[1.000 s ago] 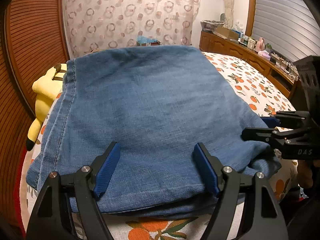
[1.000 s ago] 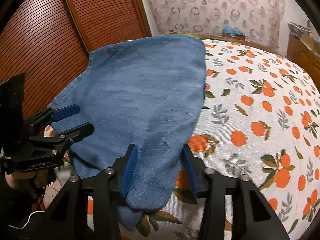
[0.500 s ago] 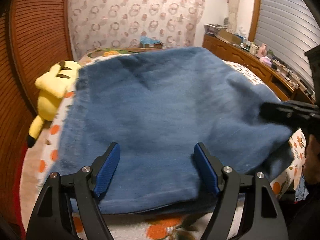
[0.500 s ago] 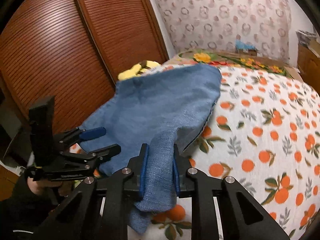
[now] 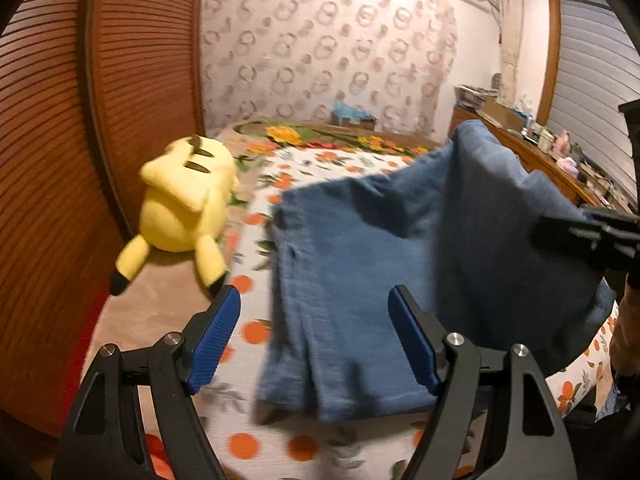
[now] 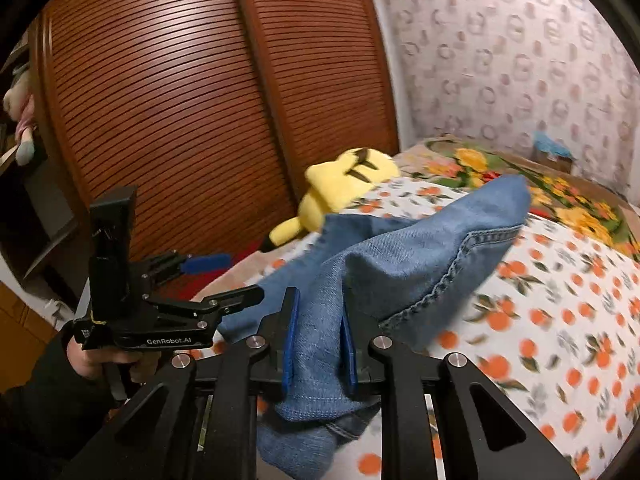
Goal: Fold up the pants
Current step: 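Grasp the jeans edge with the right gripper and lift it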
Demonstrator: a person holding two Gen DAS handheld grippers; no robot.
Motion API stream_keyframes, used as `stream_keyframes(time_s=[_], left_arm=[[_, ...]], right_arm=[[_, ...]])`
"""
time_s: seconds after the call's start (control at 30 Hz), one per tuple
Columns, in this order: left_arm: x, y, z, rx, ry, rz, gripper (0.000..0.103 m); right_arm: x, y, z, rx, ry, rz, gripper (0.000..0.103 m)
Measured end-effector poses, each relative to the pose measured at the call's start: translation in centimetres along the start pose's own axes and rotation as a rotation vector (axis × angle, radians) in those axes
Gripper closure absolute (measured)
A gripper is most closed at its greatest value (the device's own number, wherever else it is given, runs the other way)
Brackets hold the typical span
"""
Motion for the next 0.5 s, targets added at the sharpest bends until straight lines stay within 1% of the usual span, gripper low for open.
stream_keyframes(time_s=[0.27, 0.37, 0.5], left_arm=[[-4.6, 2.8, 0.2, 0.05, 0.066, -0.064, 0.026], [-6.3, 3.6, 0.4, 0.064, 0.091, -0.088, 0.026], [-7.4, 4.1, 0.5, 0.071, 0.114, -0.105, 0.026]], right_arm=[[-1.9, -5.7, -1.9, -0.04, 0.07, -0.108, 0.084], [-3.0, -8.1, -1.8, -0.078, 0.111, -0.139, 0.084], [-4.1, -11.3, -1.0, -0.153, 0.146, -0.164, 0.084]])
Point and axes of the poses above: each gripper's, at about its wrist camera, not at the fingertips, and y roughly against the way its jaws point, x to its right, z to its underside, the point moved 2 cm from there along -y, roughly the way its jaws point, and after that the axes turned 7 degrees about z, right-handed, at the moved point
